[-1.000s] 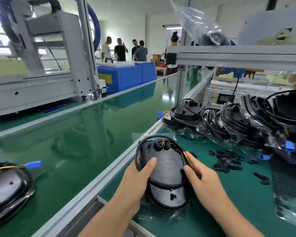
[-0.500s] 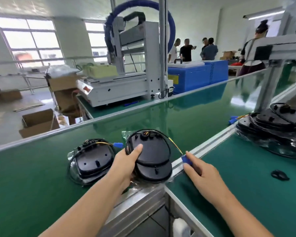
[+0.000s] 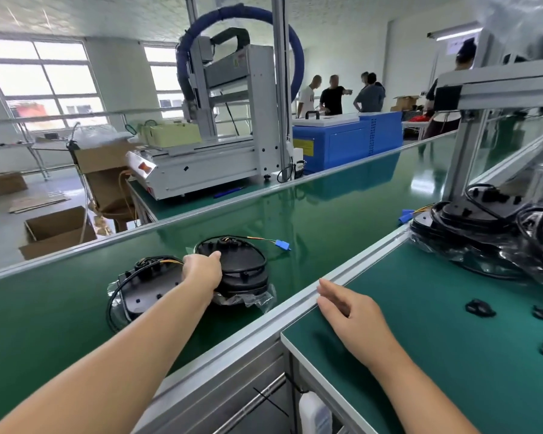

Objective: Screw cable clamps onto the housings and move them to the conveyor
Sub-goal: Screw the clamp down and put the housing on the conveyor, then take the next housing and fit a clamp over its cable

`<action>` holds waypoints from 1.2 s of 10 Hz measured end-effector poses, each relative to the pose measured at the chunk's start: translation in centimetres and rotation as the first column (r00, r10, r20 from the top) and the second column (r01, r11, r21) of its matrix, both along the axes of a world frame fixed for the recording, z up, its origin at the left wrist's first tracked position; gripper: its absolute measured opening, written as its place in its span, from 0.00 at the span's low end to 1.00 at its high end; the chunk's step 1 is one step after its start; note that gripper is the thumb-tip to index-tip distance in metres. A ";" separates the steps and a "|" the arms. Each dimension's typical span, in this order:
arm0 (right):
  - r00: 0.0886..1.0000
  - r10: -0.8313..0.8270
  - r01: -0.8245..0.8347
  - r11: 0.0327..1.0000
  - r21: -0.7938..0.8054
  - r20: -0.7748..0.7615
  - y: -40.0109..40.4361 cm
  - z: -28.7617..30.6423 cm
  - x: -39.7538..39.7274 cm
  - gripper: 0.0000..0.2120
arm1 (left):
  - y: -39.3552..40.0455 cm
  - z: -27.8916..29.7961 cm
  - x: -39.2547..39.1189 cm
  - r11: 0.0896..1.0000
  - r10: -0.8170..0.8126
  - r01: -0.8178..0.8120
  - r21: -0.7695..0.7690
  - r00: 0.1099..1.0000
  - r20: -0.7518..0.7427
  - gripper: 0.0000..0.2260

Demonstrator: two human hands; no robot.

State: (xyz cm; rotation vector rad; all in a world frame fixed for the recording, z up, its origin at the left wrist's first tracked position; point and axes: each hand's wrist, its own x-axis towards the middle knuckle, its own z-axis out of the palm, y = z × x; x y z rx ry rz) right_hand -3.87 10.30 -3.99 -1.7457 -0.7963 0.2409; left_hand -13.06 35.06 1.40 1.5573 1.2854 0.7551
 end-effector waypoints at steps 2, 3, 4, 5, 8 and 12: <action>1.000 -0.021 0.021 1.000 0.023 -0.006 -1.2 0.4 0.4 0.17 | -0.9 0.3 0.0 0.948 0.064 0.023 0.317 0.963 -0.261 0.26; 0.999 -0.033 0.033 0.999 0.015 -0.007 -2.4 0.7 0.7 0.16 | -1.5 0.0 0.3 0.920 0.048 0.093 0.380 0.938 -0.344 0.22; 0.997 -0.072 0.072 0.997 0.014 -0.002 -4.2 0.9 1.2 0.14 | -2.4 0.0 0.7 0.839 0.074 0.227 0.495 0.853 -0.517 0.23; 0.993 -0.120 0.121 0.993 0.007 -0.015 -6.8 1.4 1.6 0.13 | -4.3 0.4 2.0 0.643 0.132 0.365 0.673 0.813 -0.567 0.21; 0.949 -0.311 0.311 0.950 -0.001 -0.056 -16.7 2.4 1.8 0.10 | -18.8 -0.6 11.8 0.502 -0.557 0.623 0.601 0.764 -0.326 0.09; 0.889 -0.445 0.437 0.895 -0.087 -0.110 -24.6 2.3 0.6 0.09 | -28.7 1.6 24.9 0.562 -0.761 0.727 0.394 0.641 -0.097 0.08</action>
